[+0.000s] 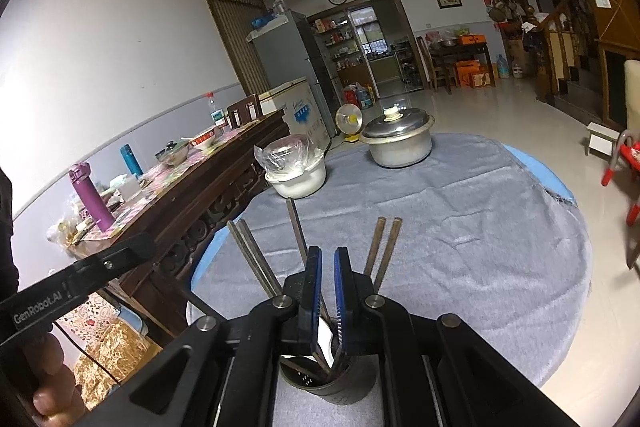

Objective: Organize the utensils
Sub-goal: 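Open both tools to release the chopsticks into the metal cup, then withdraw both open tools upward and back from the cup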

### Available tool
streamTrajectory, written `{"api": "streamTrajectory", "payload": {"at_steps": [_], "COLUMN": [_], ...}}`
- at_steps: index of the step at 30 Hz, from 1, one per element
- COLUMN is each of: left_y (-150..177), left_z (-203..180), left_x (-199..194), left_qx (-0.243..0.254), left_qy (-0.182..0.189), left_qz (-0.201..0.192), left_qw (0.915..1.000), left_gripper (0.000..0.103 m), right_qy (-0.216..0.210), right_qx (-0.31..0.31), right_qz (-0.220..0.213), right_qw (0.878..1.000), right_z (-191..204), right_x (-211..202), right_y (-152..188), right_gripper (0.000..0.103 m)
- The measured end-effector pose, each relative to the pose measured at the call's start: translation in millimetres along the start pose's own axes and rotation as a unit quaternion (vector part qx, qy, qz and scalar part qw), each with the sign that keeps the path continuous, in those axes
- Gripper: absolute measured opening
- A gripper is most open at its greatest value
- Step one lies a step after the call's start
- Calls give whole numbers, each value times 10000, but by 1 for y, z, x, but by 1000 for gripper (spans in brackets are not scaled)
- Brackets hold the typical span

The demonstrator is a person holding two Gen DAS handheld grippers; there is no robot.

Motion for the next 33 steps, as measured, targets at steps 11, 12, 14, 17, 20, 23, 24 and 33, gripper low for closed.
{"api": "streamTrajectory", "payload": {"at_steps": [11,12,14,17,20,23,24,33], "left_y": [15,17,22,29,35,43,46,59], "left_z": [-7,-8,-10,-9,-5,-1,1,2], "left_x": [-38,-40,-43,-47,-47,-47,-47,-50], "left_qx": [494,526,612,592,494,421,395,450], "left_qy": [-716,-778,-873,-991,-1054,-1219,-1286,-1763], "left_qz": [-152,-134,-92,-25,61,143,176,313], "left_qw": [9961,9955,9943,9933,9932,9915,9908,9828], "left_gripper": [82,86,88,92,92,93,93,93], "right_qy": [213,241,268,371,463,608,623,679], "right_qx": [-242,-282,-339,-415,-521,-642,-657,-674], "right_qz": [-142,-141,-162,-163,-120,-85,-55,283], "right_qw": [9994,9992,9989,9983,9975,9960,9959,9950], "right_z": [-2,-1,1,5,9,11,11,16], "right_x": [-30,-32,-39,-50,-59,-67,-70,-78], "right_y": [4,5,6,9,13,19,21,40], "right_gripper": [53,53,55,59,60,63,63,64]}}
Point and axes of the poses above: each gripper's, at about its wrist camera, not at the fingertips, and x roughly the way its jaws point, z to its left, y to its underside, the point moved 1 cm from there along x, roughly the way its jaws point, and after that the axes turned 13 degrees about y, right-handed, at the moved point
